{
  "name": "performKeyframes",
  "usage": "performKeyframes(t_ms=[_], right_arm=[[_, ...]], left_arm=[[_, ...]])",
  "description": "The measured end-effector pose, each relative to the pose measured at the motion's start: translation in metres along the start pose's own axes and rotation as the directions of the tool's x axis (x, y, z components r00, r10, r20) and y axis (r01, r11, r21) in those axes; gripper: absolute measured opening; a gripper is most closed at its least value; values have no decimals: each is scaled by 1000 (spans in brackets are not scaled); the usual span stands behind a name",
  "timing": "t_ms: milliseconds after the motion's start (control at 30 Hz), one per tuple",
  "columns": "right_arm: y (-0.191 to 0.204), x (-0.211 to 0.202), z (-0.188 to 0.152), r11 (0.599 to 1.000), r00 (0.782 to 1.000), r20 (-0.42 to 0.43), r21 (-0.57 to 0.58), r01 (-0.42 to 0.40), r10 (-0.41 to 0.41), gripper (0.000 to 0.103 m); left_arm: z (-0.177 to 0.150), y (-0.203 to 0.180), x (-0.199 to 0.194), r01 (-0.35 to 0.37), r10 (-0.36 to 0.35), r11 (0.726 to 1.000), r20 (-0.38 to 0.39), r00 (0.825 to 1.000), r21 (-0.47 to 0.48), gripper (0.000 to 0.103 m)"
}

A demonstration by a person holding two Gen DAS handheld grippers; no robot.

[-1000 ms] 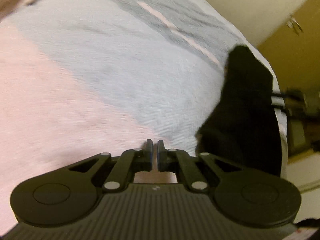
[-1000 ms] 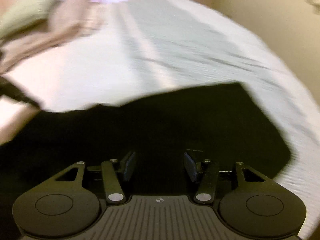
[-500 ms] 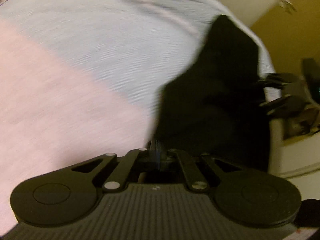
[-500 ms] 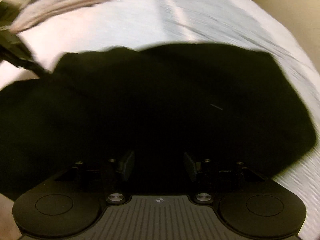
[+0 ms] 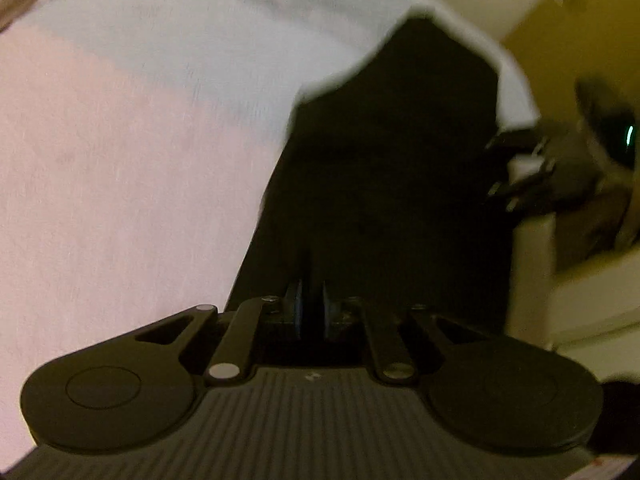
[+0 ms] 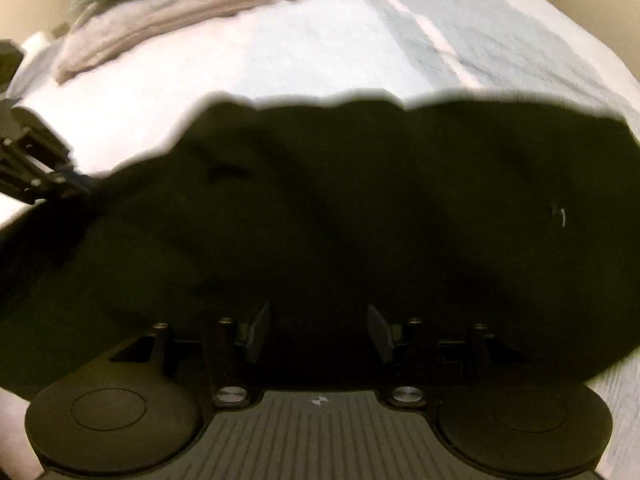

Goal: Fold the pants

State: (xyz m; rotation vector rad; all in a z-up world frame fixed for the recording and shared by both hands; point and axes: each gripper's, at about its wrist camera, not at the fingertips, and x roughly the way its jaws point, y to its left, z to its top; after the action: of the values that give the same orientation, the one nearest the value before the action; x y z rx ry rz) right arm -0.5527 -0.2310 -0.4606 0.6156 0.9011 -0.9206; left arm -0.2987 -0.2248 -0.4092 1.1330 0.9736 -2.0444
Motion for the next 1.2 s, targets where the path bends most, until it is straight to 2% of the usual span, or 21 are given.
performKeyframes(t_ms=[33,67,167,200,267,400,500,567,600,667,767,833,900,1000,1100,1200], right_arm=[[-1,-6,-8,999,999,-6,-1,52,-52,51],[-3,-11,-14,995,995,-9,15,96,-96,51],[11,-33,-28,968,971,-35,75,238,-236,51],[21,-39,-28,962,965,-27,85,261,-259,51],[54,-56,-26,959,965,28,121,256,-261,51],[153,-57,-27,982,980,108,104,155,-167,51],[222,-33,-32,995,994,92,82,52,-59,51],[258,-16,-43,999,999,49,34,2,-3,51],[275,-9,-52,1000,1000,30,-16,4,-4,51],[291,-7,-68,993,998,47,-106,46,-41,52],[283,-23,-87,993,999,29,-110,37,-34,52],[282,-31,-87,988,997,-13,-136,76,-78,52],[295,-44,-82,986,995,-3,-136,101,-102,52],[342,-60,-75,982,997,77,-190,13,1,52],[409,-48,-79,949,986,91,-296,-110,143,52],[455,-24,-100,928,976,26,-317,-196,215,52]], left_arm=[[-12,12,-1,-13,13,1000,1,1000,-16,8],[-26,29,-7,-32,33,998,14,999,-59,3],[-56,58,-28,-97,102,990,47,994,-107,3],[-67,64,-36,-133,140,984,51,989,-120,10],[-86,73,-50,-173,181,977,57,982,-124,5],[-127,74,-96,-162,178,979,134,975,-120,6],[-156,54,-115,-135,148,987,166,975,-88,7],[-186,54,-124,-124,132,990,148,980,-65,8],[-203,60,-128,-120,128,991,127,984,-65,8],[-237,63,-131,-173,177,983,61,982,-66,8],[-287,85,-145,-239,243,962,14,970,-129,5],[-312,94,-164,-302,304,940,-15,953,-158,3],[-328,97,-182,-357,357,913,-34,933,-197,3],[-337,90,-203,-374,386,898,5,923,-231,3],[-335,70,-201,-345,363,916,54,930,-206,10],[-342,72,-187,-353,360,924,23,933,-147,11]])
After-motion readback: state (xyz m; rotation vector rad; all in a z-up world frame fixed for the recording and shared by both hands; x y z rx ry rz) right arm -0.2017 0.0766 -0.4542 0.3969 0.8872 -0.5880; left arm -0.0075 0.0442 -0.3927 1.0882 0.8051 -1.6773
